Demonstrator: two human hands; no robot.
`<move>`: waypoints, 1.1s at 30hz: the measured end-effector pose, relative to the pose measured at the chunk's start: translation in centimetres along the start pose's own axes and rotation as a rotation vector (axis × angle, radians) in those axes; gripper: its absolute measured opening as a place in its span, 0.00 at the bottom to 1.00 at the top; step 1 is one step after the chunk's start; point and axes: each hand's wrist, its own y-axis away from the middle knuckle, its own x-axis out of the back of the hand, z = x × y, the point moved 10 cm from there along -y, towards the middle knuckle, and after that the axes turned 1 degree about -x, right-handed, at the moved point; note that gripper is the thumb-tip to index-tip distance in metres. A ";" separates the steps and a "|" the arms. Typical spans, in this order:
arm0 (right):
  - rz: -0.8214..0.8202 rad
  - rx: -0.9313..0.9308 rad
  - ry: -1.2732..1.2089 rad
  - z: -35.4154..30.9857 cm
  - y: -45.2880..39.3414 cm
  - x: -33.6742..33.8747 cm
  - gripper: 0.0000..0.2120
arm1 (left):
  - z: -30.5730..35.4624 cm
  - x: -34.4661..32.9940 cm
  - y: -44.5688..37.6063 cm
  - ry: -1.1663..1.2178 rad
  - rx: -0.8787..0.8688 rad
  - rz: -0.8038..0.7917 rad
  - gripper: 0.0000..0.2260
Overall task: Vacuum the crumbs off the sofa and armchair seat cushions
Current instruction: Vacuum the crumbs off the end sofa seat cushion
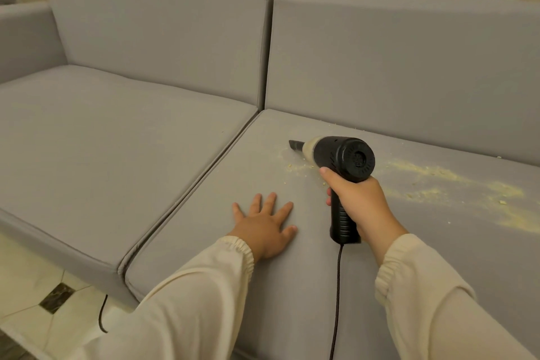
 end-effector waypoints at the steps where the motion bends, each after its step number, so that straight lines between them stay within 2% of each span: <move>1: -0.012 -0.005 0.008 0.0 0.2 -0.1 0.11 | 0.0 0.0 -0.1 0.002 -0.001 -0.004 0.29; 4: -0.041 -0.023 0.045 -0.1 0.8 0.0 0.10 | -0.3 0.2 -0.1 0.011 0.000 -0.010 0.29; 8: -0.029 0.046 0.058 -2.2 1.3 -0.9 0.08 | -2.1 1.2 0.5 0.037 0.065 0.022 0.29; 11: -0.029 0.064 0.012 -3.2 0.4 -3.7 0.08 | -3.5 1.6 0.9 0.055 0.093 0.015 0.30; 16: -0.131 0.060 -0.019 -3.8 -1.7 -11.1 0.09 | -5.2 1.3 1.1 0.089 0.113 0.004 0.29; 22: -0.165 0.155 0.151 -4.9 -4.1 -16.6 0.11 | -5.3 0.8 0.5 0.093 0.115 0.030 0.30; 29: -0.132 0.162 0.112 -5.5 -5.0 -16.4 0.09 | -5.1 0.9 0.4 0.091 0.118 0.022 0.30; 33: -0.058 0.136 0.087 -5.3 -3.2 -11.3 0.12 | -5.1 0.9 0.2 0.091 0.106 0.008 0.30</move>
